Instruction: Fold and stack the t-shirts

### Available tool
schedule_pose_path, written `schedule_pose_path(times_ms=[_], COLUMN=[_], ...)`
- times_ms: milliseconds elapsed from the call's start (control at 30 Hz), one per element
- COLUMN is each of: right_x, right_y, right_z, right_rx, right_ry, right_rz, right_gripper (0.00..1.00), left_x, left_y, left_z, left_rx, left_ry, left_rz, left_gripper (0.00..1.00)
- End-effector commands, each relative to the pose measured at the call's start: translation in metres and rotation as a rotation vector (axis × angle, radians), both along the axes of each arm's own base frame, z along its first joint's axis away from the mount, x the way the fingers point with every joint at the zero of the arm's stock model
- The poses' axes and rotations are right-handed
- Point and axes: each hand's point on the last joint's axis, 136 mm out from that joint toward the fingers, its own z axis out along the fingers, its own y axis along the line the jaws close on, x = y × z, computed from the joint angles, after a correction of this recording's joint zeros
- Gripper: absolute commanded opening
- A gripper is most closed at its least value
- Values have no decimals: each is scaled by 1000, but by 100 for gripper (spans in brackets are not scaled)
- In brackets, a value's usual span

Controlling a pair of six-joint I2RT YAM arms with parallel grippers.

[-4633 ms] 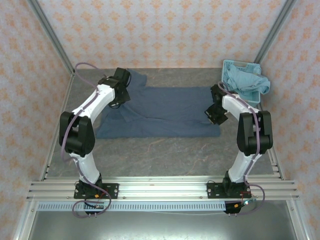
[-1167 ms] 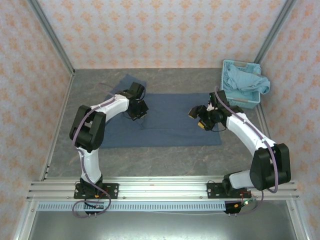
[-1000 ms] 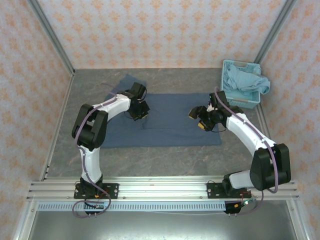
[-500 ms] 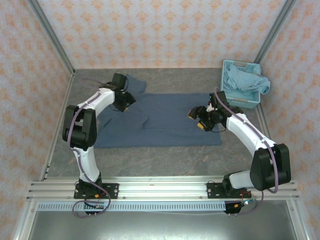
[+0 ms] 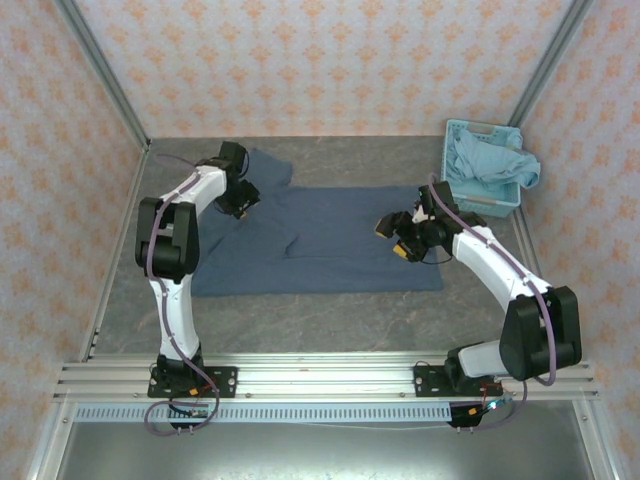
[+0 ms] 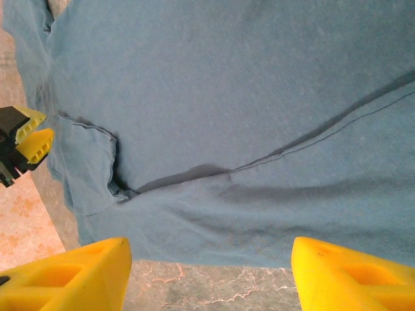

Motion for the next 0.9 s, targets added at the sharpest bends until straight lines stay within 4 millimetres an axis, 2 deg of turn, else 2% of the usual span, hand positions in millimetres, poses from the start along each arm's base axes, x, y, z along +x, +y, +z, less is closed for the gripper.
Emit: schedule_pose_path(times_ms=[0,167,367,533,733,867], right_x=[10,11,10,11,11,10], right_y=[4,4,4,4,4,0], right_z=[11,9,6,5,2,-2], right_rx=[11,10,10,12,8,-10], right_ry=[-37,-32,-27,-28,-23,-15], right_rz=[10,8,5,-1,-4,-14], right_gripper=[66,66,66,66,65,65], left_x=[-6,3,6,5,4,2], left_y=[9,7,8,10,17,21], left_z=[-3,-10,-10,-9,14,32], left_rx=[53,47,57,70,119,154], left_ry=[48,45,51,59,27,7], left_rz=[30,26,17,8,4,-7], left_gripper=[34,33,26,14,4,0])
